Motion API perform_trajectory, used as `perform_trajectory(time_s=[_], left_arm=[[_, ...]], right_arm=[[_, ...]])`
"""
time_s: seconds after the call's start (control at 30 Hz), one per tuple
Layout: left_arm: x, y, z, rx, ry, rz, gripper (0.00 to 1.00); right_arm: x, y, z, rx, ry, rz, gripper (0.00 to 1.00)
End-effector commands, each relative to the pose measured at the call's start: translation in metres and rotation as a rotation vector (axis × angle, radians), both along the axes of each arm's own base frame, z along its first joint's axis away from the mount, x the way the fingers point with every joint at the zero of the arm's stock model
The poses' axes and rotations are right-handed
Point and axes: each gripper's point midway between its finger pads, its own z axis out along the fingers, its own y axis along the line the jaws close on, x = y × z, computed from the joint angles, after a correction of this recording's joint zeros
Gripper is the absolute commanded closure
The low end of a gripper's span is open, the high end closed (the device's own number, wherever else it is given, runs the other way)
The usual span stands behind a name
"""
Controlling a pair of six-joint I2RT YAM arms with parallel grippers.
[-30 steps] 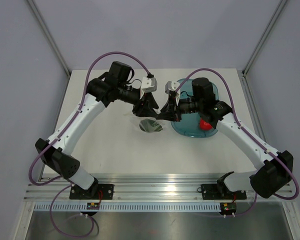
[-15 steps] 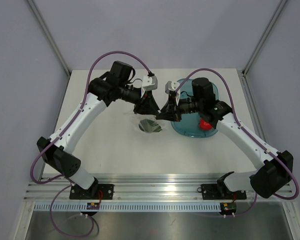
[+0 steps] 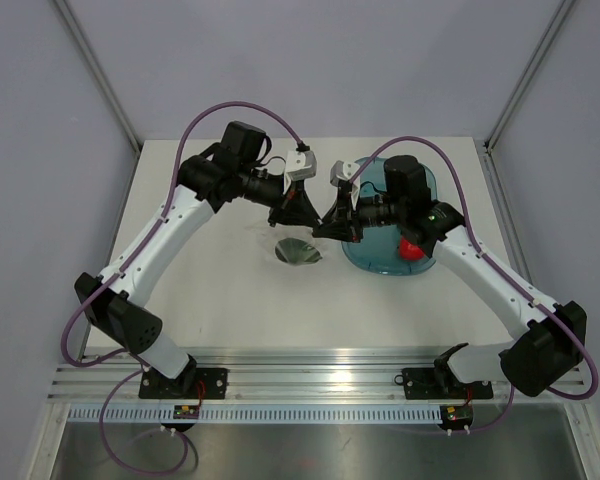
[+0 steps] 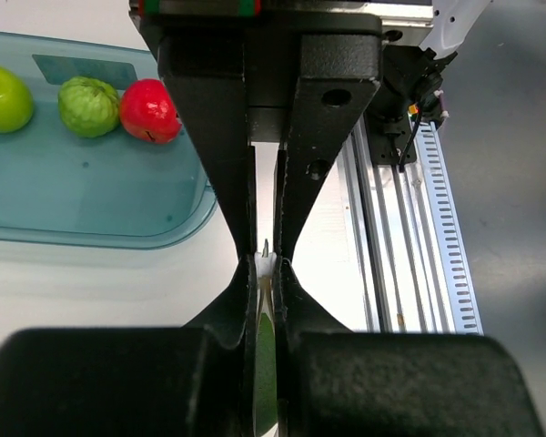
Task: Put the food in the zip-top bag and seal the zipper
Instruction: Zip the zipper food storage bag at the center of the board.
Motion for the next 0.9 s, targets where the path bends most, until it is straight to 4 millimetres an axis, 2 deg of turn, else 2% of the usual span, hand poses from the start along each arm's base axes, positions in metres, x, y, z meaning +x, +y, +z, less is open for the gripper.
perform_trajectory(time_s=[0.0,0.03,0.07,0.1,0.13,0.17,0.3,0.47,0.87], left_arm=[[0.0,0.001,0.006,-0.014,-0.066,0.007,1.0],[0.001,0.002,0.006,-0.014,-0.071,0.01,1.0],[0.0,0.003,0.005,-0.014,-0.069,0.009,1.0],[0.001,0.003,0.005,-0.013,-0.071,0.011,1.0],[0.001,0.003,0.004,-0.01,-0.066,0.012,1.0],[0.002,0.003,0.003,-0.008,-0.062,0.011,1.0],[0.003,0.003,0.0,-0.006,-0.048,0.012,1.0],[0.005,0.003,0.002,-0.007,-0.049,0.018,1.0],[0.005,0.007,0.009,-0.015,-0.068,0.033,1.0]], right_arm=[[0.005,-0.005,0.02,0.026,-0.057,-0.062,0.92],[0.004,-0.007,0.02,0.025,-0.058,-0.071,0.87],[0.002,-0.008,0.016,0.023,-0.046,-0.078,0.77],[-0.001,-0.01,0.024,0.044,-0.071,-0.081,0.75],[-0.003,-0.011,0.021,0.048,-0.057,-0.084,0.65],[-0.004,-0.011,0.026,0.066,-0.073,-0.088,0.61],[-0.013,-0.016,0.033,0.095,-0.085,-0.092,0.58],[-0.014,-0.02,0.025,0.088,-0.058,-0.124,0.58],[-0.003,-0.016,0.012,0.098,0.006,-0.177,0.58]])
